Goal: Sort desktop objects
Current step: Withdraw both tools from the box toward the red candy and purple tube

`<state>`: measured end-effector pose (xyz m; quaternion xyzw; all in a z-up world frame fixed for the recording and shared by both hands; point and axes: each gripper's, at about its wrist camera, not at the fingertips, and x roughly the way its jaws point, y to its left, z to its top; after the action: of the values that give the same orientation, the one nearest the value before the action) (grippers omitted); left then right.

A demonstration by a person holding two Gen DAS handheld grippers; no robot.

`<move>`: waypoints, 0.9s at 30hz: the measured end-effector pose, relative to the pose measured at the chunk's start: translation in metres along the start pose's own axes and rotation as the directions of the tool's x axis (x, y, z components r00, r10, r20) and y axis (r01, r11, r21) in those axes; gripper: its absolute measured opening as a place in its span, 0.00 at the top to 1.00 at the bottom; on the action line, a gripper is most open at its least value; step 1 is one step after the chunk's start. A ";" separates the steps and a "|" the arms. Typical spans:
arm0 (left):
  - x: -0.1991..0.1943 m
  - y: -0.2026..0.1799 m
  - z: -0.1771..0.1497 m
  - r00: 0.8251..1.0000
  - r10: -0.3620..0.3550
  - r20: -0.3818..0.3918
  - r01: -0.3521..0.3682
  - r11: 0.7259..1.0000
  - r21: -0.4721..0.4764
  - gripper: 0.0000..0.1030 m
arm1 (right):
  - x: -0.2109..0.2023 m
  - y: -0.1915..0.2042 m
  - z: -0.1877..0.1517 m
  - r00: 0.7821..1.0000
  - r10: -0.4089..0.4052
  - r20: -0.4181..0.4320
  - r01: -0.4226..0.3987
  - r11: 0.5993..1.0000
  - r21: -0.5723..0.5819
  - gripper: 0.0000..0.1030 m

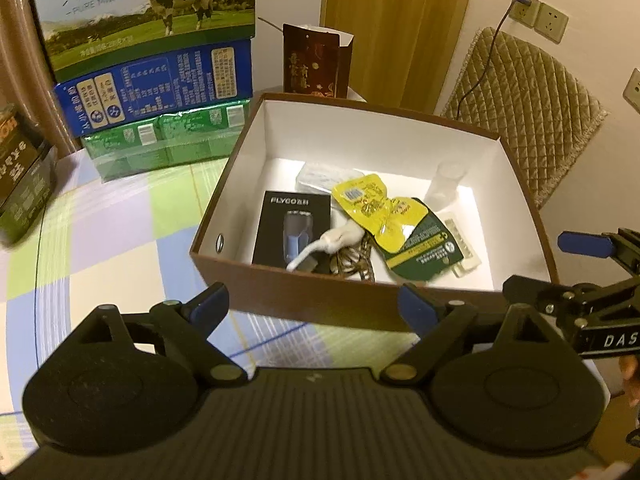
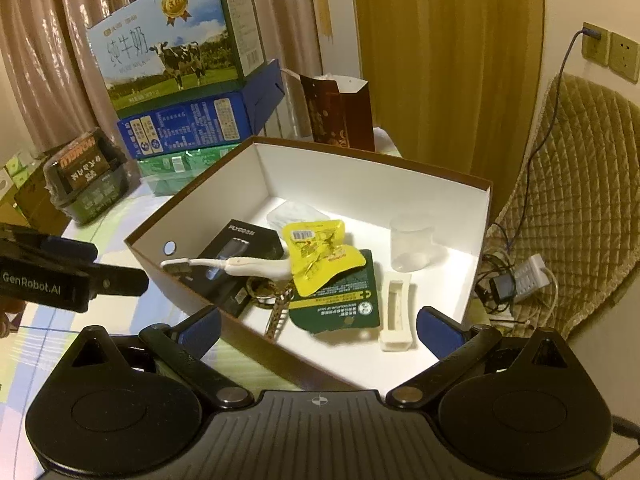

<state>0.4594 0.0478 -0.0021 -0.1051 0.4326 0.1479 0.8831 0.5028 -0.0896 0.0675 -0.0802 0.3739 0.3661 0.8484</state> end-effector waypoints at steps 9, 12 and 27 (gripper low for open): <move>-0.023 -0.002 -0.018 1.000 0.006 0.010 -0.006 1.000 -0.006 0.13 | -0.023 0.009 -0.011 1.000 0.001 0.015 -0.001 1.000 -0.002 0.02; -0.028 -0.005 -0.024 1.000 0.009 0.007 -0.009 1.000 -0.006 0.13 | -0.030 0.013 -0.015 1.000 0.004 0.016 -0.004 1.000 -0.009 0.02; -0.047 -0.018 -0.057 1.000 -0.009 -0.014 0.009 1.000 0.009 0.13 | -0.056 0.025 -0.043 1.000 0.005 -0.004 -0.005 1.000 -0.005 0.02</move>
<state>0.3968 0.0049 0.0018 -0.1040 0.4391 0.1412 0.8812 0.4355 -0.1204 0.0791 -0.0819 0.3747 0.3689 0.8466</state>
